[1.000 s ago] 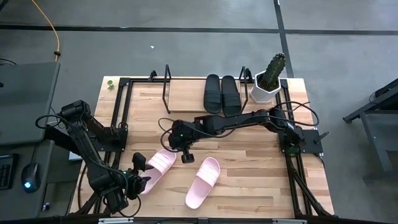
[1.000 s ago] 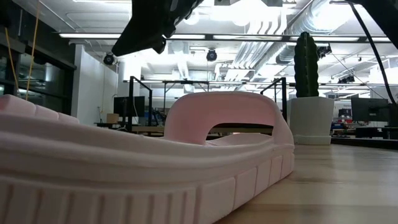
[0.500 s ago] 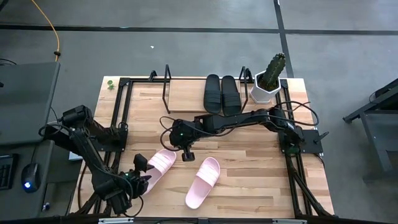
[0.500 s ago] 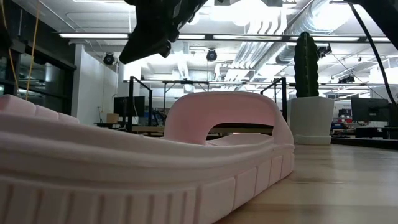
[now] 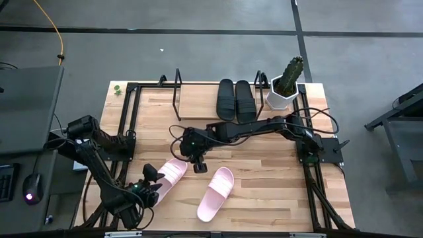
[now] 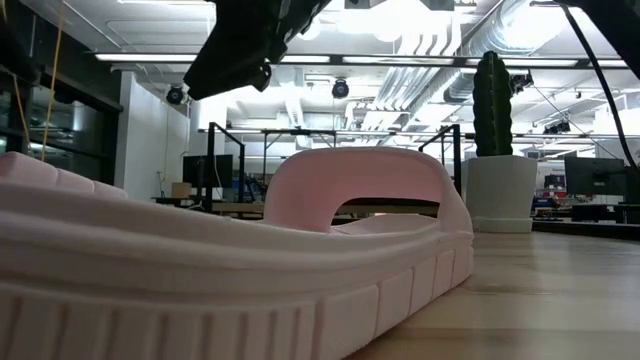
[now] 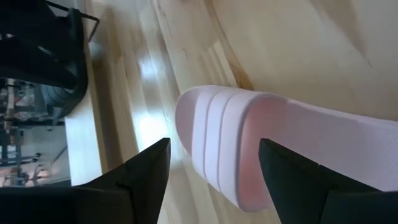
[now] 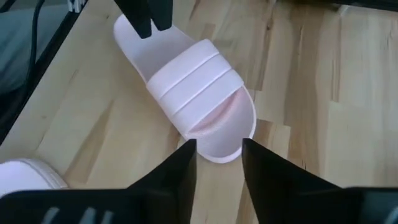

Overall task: Pick and place slides into the shelf
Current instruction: Put the left pink slide on the shelf

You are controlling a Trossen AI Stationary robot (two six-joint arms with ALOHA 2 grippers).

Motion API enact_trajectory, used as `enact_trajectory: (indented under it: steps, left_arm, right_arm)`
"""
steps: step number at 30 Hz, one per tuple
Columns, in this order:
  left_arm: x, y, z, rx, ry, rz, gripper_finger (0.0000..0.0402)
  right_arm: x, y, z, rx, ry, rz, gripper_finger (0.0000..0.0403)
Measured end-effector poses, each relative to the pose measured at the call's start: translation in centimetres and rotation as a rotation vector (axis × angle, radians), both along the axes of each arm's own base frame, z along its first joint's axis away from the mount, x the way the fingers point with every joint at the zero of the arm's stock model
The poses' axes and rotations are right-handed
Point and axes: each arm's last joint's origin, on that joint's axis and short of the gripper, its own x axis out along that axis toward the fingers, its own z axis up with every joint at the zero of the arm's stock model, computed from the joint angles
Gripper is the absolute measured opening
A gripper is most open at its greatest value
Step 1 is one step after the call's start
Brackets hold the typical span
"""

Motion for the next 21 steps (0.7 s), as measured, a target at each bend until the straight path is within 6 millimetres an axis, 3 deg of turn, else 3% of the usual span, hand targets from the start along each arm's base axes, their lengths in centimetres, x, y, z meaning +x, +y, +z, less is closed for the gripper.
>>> enact_trajectory:
  steps: [7, 21]
  left_arm:
    - [0.01, 0.01, 0.02, 0.005, -0.007, -0.001, 0.0232]
    - [0.02, -0.07, -0.12, -0.051, -0.025, 0.041, 0.0232]
  right_arm:
    - [0.09, -0.24, 0.03, -0.047, -0.014, -0.026, 0.0145]
    - [0.08, -0.14, 0.03, -0.034, -0.011, -0.026, 0.0146]
